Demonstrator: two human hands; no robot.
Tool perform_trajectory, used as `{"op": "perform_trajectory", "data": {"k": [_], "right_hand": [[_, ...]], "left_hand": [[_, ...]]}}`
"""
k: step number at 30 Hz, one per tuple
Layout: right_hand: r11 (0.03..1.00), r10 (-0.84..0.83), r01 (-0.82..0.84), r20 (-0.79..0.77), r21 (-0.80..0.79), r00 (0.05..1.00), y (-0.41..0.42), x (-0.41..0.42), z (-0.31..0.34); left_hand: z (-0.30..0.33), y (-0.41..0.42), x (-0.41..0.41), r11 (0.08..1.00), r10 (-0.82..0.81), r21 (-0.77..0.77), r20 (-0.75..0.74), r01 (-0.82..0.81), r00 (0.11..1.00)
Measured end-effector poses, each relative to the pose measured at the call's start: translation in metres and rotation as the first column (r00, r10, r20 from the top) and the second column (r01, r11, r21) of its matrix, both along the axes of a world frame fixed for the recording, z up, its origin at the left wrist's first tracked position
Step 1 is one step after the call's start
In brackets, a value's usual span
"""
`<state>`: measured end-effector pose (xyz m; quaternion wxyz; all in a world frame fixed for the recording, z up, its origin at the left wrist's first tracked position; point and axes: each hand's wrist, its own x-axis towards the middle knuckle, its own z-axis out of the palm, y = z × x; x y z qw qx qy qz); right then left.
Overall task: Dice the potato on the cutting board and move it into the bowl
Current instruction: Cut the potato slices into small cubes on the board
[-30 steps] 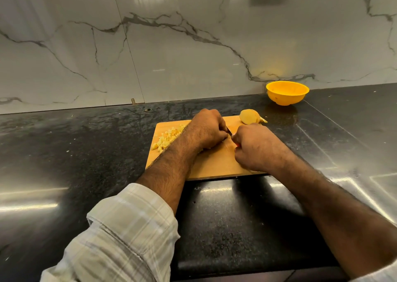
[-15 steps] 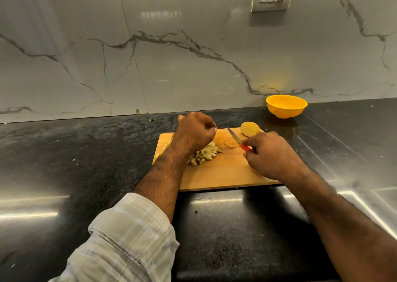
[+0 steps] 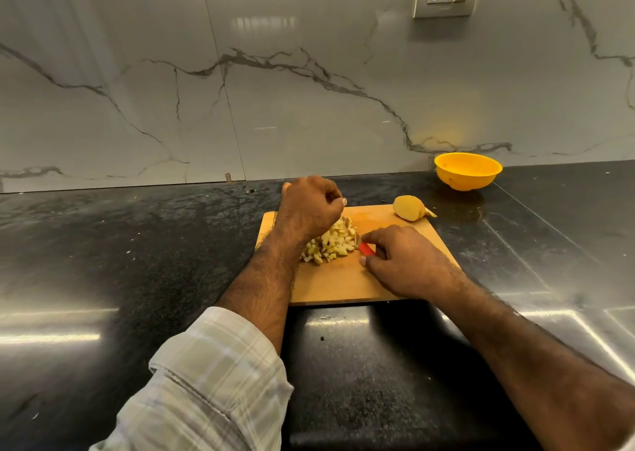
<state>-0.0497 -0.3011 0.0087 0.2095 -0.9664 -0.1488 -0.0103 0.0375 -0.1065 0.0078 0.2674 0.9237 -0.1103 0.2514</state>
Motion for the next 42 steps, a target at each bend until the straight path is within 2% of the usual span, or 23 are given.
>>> {"op": "perform_trajectory", "data": {"k": [4, 7, 11, 13, 18, 21, 26, 33, 42], "right_hand": [[0.988, 0.003, 0.018, 0.135, -0.151, 0.991, 0.001, -0.008, 0.007], [0.970, 0.041, 0.002, 0.175, -0.242, 0.984, 0.003, -0.012, 0.013], [0.968, -0.027, 0.082, 0.226, -0.238, 0.974, -0.011, -0.015, 0.023], [0.964, -0.083, 0.133, 0.217, -0.228, 0.973, -0.020, -0.014, 0.027], [0.922, -0.194, 0.214, 0.092, -0.324, 0.977, -0.029, -0.007, 0.023], [0.943, -0.169, 0.178, 0.056, -0.280, 0.984, -0.025, -0.005, 0.016], [0.970, 0.002, 0.013, 0.062, -0.242, 0.998, -0.011, -0.007, 0.008], [0.986, -0.044, 0.070, 0.169, -0.154, 0.985, -0.019, -0.005, 0.014], [0.994, -0.018, 0.042, 0.235, -0.097, 0.972, -0.017, -0.007, 0.014]], "left_hand": [[0.003, 0.002, 0.000, 0.999, 0.024, -0.028, 0.065, -0.023, 0.998], [0.006, 0.007, -0.001, 0.994, 0.076, -0.084, 0.172, -0.062, 0.982], [0.011, 0.011, -0.002, 0.981, 0.132, -0.169, 0.248, -0.091, 0.960], [0.011, 0.010, -0.003, 0.982, 0.135, -0.163, 0.253, -0.095, 0.958], [0.006, 0.009, -0.003, 0.987, 0.126, -0.124, 0.226, -0.100, 0.966], [0.007, 0.010, -0.002, 0.986, 0.135, -0.131, 0.216, -0.108, 0.967], [0.005, 0.010, -0.002, 0.987, 0.115, -0.130, 0.210, -0.089, 0.971], [0.001, 0.008, -0.002, 0.995, 0.029, -0.100, 0.149, -0.014, 0.988], [-0.006, 0.004, 0.001, 0.998, 0.067, -0.001, 0.030, -0.067, 0.997]]}}
